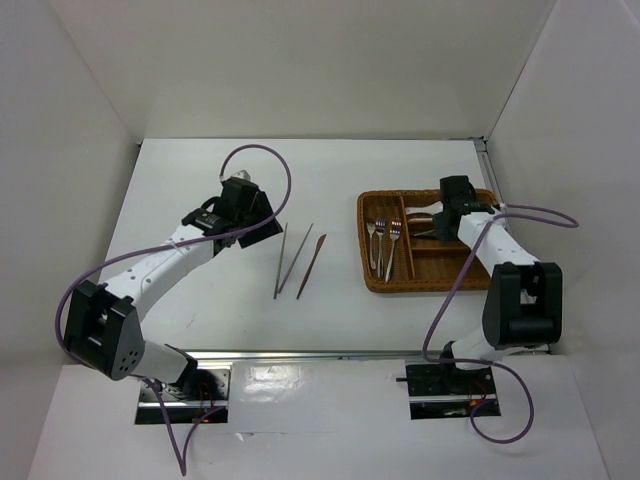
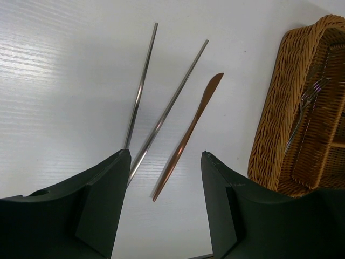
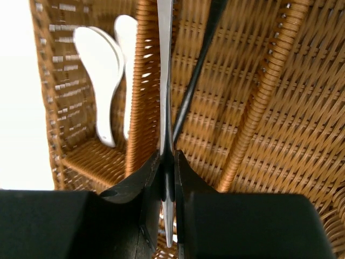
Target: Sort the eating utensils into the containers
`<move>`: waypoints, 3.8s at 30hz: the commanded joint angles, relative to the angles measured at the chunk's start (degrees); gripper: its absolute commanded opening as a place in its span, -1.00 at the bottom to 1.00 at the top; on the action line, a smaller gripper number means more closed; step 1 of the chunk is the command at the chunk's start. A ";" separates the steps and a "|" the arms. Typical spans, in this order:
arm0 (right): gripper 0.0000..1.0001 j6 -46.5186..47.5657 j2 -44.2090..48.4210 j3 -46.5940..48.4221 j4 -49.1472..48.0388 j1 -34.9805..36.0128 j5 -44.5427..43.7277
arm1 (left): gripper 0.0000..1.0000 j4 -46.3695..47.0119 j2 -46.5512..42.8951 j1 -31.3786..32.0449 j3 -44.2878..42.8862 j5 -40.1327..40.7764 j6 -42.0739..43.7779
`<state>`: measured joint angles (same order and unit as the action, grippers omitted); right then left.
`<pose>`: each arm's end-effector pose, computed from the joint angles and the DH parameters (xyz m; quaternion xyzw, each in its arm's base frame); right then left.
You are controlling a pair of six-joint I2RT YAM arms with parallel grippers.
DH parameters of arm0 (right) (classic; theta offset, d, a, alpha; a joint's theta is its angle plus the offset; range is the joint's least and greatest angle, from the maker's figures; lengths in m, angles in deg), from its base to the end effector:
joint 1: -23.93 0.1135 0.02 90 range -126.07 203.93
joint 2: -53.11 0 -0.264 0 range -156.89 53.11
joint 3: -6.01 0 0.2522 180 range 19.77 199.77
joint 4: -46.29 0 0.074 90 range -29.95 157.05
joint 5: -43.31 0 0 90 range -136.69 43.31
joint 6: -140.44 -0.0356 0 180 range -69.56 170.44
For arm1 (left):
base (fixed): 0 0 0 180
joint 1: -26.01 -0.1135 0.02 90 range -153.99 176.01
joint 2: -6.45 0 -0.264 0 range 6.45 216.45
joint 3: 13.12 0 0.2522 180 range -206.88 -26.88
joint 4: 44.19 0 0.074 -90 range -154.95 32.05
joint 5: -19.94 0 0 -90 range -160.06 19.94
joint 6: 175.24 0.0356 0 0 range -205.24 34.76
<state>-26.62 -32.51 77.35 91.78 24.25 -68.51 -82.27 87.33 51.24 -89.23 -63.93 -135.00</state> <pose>0.2982 -0.0116 0.2220 0.6271 0.7126 0.0174 0.3141 0.2818 -0.1286 0.2788 -0.2153 0.8898 -0.2042 0.3467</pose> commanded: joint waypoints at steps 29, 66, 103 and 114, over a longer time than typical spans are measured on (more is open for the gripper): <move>0.03 25.55 12.23 -5.81 -13.26 -0.40 15.85 | 0.17 10.08 15.79 10.54 -2.69 -4.72 20.66; 0.10 38.98 27.44 -11.35 -15.99 -0.40 23.02 | -0.59 -7.77 32.16 18.89 -13.59 9.16 14.78; 0.49 55.70 -2.08 -0.20 -42.45 30.97 49.33 | -0.59 8.41 7.54 9.83 -12.27 -1.99 -3.24; -0.85 52.20 -5.86 3.76 -38.77 31.50 36.27 | -0.43 10.34 8.06 9.83 -11.48 -3.32 -0.43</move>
<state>27.11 -36.99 77.14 53.38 55.96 -23.51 -74.27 96.27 61.14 -100.53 -65.86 -137.05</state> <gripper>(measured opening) 0.139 0.273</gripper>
